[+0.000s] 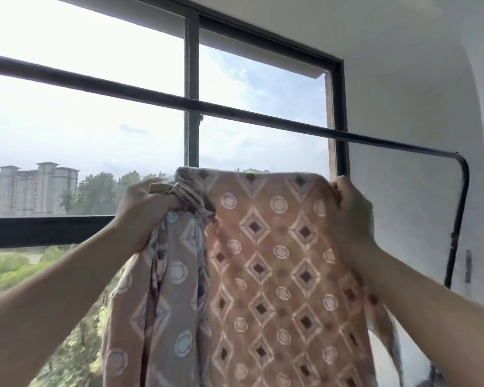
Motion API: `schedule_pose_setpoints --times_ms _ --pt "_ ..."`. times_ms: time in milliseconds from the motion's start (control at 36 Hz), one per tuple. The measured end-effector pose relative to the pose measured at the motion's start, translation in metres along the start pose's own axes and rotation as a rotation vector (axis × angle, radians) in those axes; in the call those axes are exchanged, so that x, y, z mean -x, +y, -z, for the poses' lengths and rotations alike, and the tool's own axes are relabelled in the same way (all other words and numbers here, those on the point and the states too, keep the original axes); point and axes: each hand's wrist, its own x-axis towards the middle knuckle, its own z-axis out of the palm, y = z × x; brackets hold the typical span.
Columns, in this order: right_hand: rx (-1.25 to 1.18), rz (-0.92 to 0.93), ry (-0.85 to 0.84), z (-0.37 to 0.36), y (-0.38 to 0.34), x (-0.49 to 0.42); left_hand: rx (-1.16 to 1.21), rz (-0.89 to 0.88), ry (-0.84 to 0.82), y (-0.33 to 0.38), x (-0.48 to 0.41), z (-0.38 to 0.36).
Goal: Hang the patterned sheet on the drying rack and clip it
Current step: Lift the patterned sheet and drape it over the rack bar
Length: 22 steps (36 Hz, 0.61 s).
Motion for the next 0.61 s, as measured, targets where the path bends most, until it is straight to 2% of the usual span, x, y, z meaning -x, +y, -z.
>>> schedule_pose_setpoints --times_ms 56,83,111,167,194,222,250,333,417,500,556,611 --pt "0.348 -0.053 -0.463 -0.014 0.013 0.008 -0.160 0.071 -0.128 -0.005 0.003 -0.003" --pt "0.406 -0.073 -0.529 -0.014 0.018 0.004 -0.219 0.097 -0.159 -0.006 0.004 -0.003" --pt "0.320 -0.099 -0.451 -0.009 0.019 -0.004 -0.219 0.111 -0.163 -0.007 0.003 -0.001" --pt "0.058 -0.118 -0.151 0.008 0.011 -0.021 -0.109 0.106 -0.132 -0.004 0.001 0.005" --pt "-0.031 -0.110 -0.055 0.014 0.005 -0.027 -0.046 0.084 -0.116 0.000 0.001 0.007" --pt "-0.072 -0.112 -0.063 0.015 -0.002 -0.031 -0.009 0.064 -0.123 0.004 0.001 0.006" --pt "-0.064 -0.108 -0.151 0.014 -0.010 -0.032 -0.001 0.056 -0.166 0.009 0.003 0.003" --pt "0.032 0.045 -0.320 -0.001 -0.035 -0.022 -0.008 0.125 -0.407 0.025 0.015 -0.017" --pt "-0.125 0.139 -0.346 -0.017 -0.055 -0.011 0.042 0.190 -0.656 0.031 0.022 -0.031" --pt "-0.266 0.095 -0.335 -0.029 -0.059 -0.007 0.065 0.248 -0.904 0.028 0.027 -0.039" --pt "-0.337 0.061 -0.332 -0.028 -0.059 -0.003 0.068 0.252 -0.959 0.022 0.029 -0.041" --pt "-0.382 0.054 -0.359 -0.027 -0.056 0.000 0.057 0.235 -0.914 0.015 0.030 -0.045"
